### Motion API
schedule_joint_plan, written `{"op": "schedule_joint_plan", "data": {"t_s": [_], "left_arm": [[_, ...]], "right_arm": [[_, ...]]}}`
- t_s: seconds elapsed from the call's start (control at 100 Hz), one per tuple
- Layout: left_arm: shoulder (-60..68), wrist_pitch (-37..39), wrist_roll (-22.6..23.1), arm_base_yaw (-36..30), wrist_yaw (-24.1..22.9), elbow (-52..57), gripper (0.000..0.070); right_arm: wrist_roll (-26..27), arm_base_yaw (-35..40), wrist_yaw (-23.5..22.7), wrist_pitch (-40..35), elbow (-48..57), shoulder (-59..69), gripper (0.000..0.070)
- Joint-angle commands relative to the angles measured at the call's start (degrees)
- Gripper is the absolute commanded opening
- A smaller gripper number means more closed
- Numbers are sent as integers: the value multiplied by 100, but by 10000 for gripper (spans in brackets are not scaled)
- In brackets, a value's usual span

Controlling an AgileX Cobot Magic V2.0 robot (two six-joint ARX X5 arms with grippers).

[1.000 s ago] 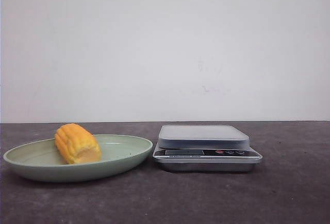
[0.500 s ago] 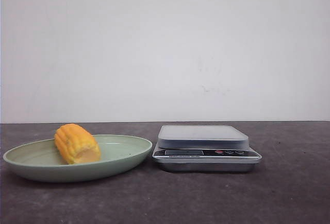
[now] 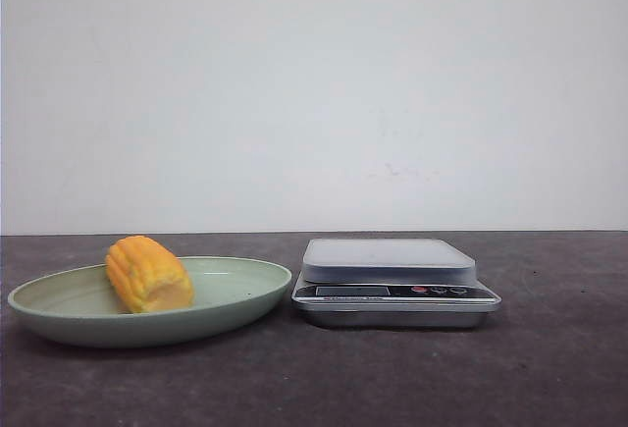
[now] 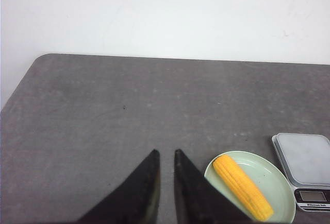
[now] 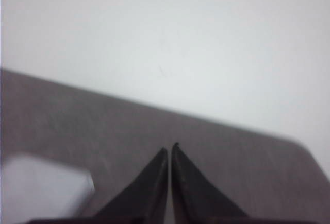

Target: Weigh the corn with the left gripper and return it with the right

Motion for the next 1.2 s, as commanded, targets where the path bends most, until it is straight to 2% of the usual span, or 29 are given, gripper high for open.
{"op": "schedule_joint_plan", "data": {"t_s": [0.0, 0.22, 0.42, 0.6, 0.9, 1.19], "left_arm": [[35, -293, -17, -26, -17, 109, 16], [35, -293, -17, -26, -20, 109, 16], [35, -293, -17, -26, -17, 111, 16], [35, -293, -17, -26, -20, 111, 16], [35, -293, -17, -26, -20, 111, 16], [35, -293, -17, -26, -17, 114, 16]], "right_arm": [[319, -87, -17, 74, -595, -520, 7], [444, -595, -17, 72, -1692, -1932, 6], [448, -1104, -227, -487, -1762, -1899, 6], [444, -1193, -472, -1080, -1762, -1899, 6], [433, -1193, -461, -564, -1759, -1899, 6], [433, -1193, -461, -549, -1759, -1899, 6]]}}
